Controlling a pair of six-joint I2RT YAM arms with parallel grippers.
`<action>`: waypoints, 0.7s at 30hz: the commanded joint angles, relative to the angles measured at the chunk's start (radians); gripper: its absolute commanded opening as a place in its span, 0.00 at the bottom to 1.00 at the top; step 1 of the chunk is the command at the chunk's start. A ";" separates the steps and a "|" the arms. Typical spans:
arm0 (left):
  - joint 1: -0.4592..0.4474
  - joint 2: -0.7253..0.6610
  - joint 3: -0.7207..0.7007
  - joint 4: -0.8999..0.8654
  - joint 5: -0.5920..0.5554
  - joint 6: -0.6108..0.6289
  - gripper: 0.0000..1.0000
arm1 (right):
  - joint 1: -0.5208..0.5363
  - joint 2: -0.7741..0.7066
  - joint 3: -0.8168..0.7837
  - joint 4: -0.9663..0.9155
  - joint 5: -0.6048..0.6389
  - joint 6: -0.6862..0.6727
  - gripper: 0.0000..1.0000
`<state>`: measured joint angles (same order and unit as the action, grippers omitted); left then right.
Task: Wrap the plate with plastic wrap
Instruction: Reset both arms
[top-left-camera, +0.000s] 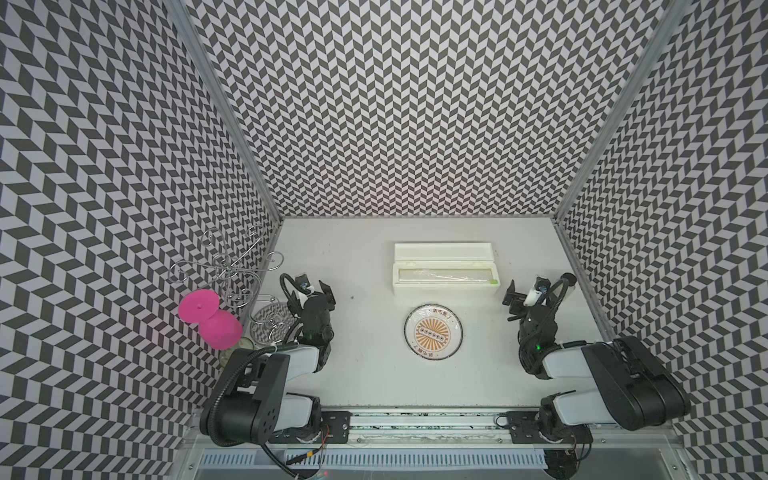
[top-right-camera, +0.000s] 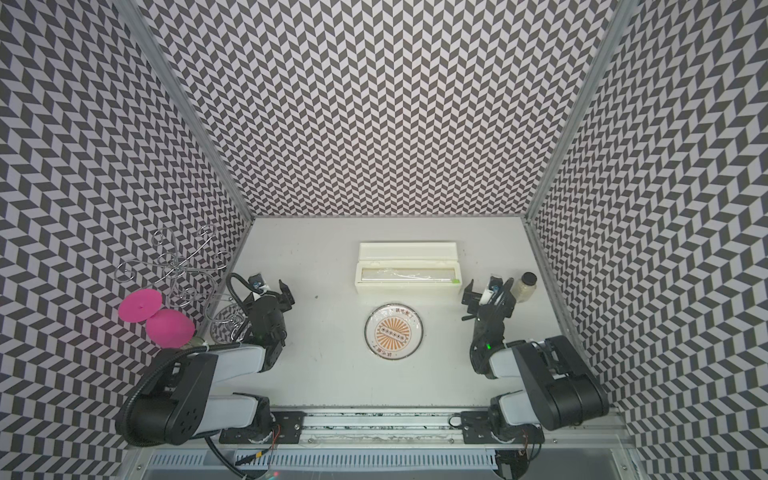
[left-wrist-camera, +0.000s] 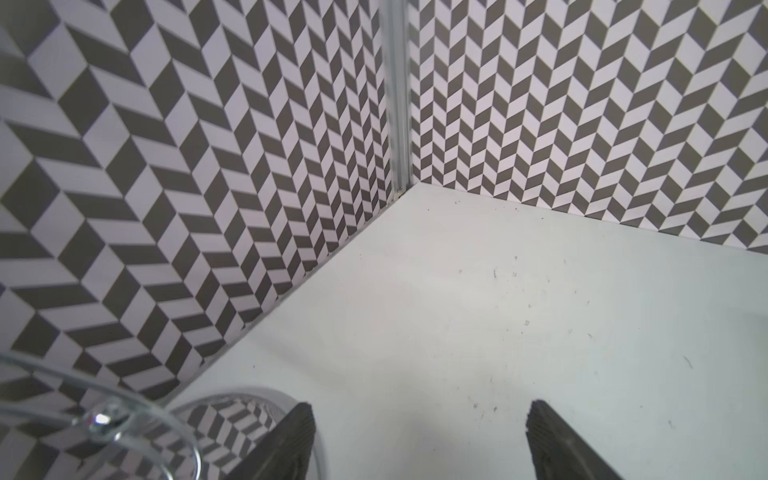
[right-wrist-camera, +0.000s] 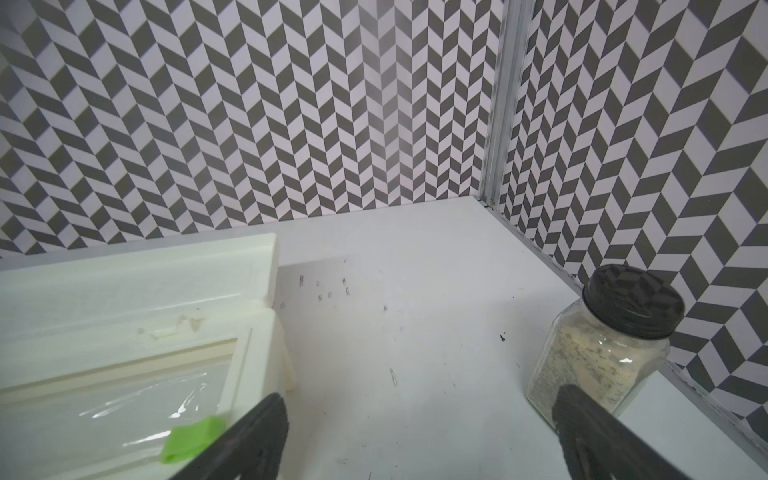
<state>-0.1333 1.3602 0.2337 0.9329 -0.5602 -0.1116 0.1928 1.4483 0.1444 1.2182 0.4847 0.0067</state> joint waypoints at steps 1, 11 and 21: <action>0.049 0.017 -0.033 0.246 0.137 0.031 0.99 | -0.026 0.086 -0.040 0.330 -0.080 -0.042 1.00; 0.136 0.122 0.013 0.258 0.387 0.028 0.99 | -0.048 0.148 0.027 0.279 -0.091 -0.027 1.00; 0.130 0.190 -0.034 0.413 0.401 0.051 0.99 | -0.064 0.136 0.047 0.216 -0.116 -0.008 1.00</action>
<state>-0.0040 1.5547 0.2043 1.3045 -0.1814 -0.0677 0.1337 1.5833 0.1806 1.3827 0.3820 -0.0078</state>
